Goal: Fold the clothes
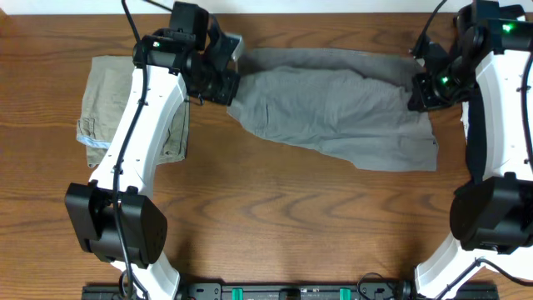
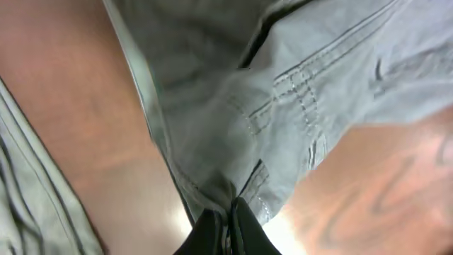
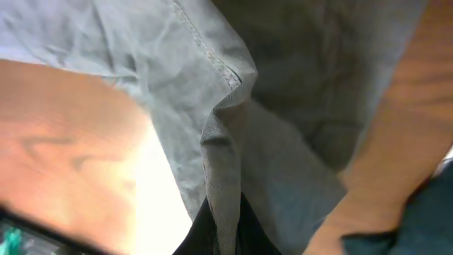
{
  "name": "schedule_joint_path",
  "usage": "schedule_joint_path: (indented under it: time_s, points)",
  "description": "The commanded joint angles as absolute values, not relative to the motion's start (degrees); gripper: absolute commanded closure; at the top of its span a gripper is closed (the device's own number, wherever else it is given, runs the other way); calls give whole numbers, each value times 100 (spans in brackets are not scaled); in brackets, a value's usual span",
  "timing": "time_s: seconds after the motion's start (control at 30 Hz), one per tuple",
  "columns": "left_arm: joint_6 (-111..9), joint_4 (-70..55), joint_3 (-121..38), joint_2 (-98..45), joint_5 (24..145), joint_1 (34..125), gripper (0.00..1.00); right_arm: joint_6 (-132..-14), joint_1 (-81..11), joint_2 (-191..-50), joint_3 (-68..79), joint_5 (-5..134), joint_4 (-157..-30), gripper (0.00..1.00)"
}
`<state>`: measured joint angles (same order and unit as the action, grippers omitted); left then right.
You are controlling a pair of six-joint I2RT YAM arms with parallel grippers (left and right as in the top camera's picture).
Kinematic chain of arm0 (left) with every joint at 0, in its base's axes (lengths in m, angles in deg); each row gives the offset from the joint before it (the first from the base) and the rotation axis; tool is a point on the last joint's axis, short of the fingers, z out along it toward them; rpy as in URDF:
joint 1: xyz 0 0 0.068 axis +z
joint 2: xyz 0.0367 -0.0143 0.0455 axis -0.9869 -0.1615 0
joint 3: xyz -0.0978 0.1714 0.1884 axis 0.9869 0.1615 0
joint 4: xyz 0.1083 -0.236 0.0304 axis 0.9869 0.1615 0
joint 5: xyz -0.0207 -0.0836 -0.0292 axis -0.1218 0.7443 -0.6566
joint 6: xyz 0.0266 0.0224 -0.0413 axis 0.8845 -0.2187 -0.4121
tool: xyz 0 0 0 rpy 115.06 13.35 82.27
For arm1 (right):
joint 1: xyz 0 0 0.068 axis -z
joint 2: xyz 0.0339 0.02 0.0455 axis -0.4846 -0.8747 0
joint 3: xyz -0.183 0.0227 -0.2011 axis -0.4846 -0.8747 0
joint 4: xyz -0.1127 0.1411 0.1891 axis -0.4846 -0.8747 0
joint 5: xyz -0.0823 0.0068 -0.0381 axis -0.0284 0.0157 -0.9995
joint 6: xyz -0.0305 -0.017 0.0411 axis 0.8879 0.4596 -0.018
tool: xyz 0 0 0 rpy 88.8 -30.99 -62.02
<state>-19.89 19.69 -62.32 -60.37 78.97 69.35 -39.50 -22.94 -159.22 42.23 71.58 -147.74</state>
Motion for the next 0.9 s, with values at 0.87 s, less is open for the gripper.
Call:
schedule_joint_path:
  time_s: [0.87]
  points:
    - [-3451, 3674, -4158, -5897, 6321, 6955, 94, -6197, -2380, -15837, 846, 6319, -14617, 99]
